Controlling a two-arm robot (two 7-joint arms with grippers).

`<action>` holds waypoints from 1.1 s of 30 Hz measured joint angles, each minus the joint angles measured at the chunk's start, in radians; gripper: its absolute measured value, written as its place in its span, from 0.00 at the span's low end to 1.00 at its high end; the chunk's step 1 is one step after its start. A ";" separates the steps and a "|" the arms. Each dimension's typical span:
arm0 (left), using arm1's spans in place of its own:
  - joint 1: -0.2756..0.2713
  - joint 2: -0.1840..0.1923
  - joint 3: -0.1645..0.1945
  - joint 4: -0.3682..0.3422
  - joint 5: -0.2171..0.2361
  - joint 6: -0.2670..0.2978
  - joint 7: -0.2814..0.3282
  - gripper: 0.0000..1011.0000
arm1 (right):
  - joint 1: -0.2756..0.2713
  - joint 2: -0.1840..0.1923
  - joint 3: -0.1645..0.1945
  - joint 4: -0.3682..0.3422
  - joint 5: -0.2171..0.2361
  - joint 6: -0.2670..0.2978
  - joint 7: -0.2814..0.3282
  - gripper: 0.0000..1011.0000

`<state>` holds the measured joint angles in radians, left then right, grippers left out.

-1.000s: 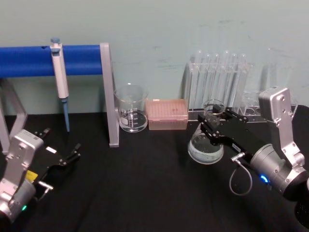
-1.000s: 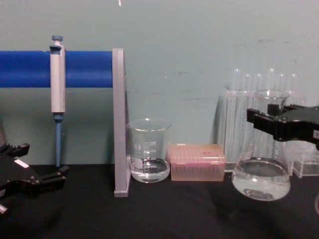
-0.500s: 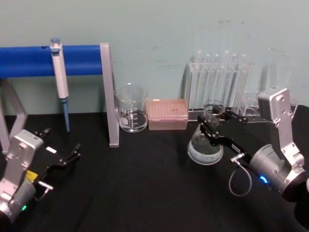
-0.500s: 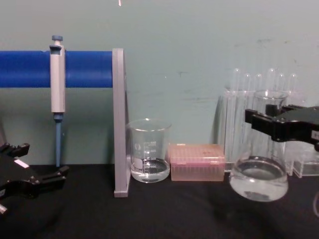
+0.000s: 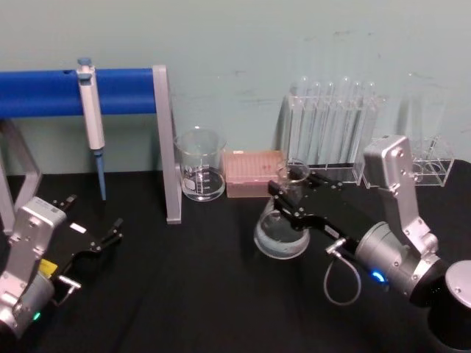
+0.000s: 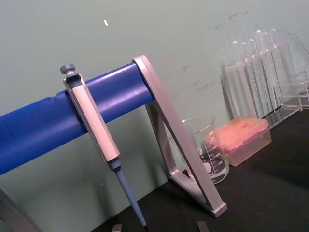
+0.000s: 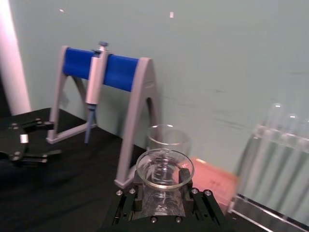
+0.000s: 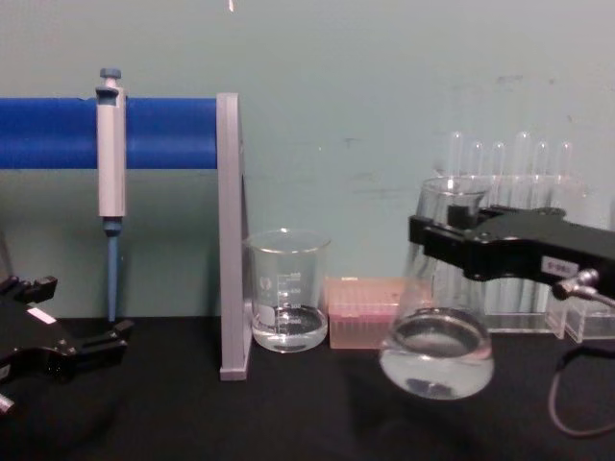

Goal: Grasp the erlenmeyer flask with one hand, shake it three times, then place it back.

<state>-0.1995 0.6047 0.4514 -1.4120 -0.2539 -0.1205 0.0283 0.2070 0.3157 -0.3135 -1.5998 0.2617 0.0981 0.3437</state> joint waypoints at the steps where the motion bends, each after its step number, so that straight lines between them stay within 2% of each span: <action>1: 0.000 0.000 0.000 0.000 0.000 0.000 0.000 0.99 | 0.002 0.000 -0.007 0.001 0.004 0.000 0.007 0.45; 24: 0.000 0.000 0.000 0.000 0.000 0.000 0.000 0.99 | 0.063 0.022 -0.135 0.029 0.078 -0.003 0.130 0.45; 33: 0.000 0.000 0.000 0.000 0.000 0.000 0.000 0.99 | 0.081 0.037 -0.158 0.038 0.099 -0.010 0.142 0.45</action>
<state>-0.1995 0.6047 0.4514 -1.4120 -0.2539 -0.1205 0.0283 0.2881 0.3523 -0.4713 -1.5620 0.3603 0.0880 0.4854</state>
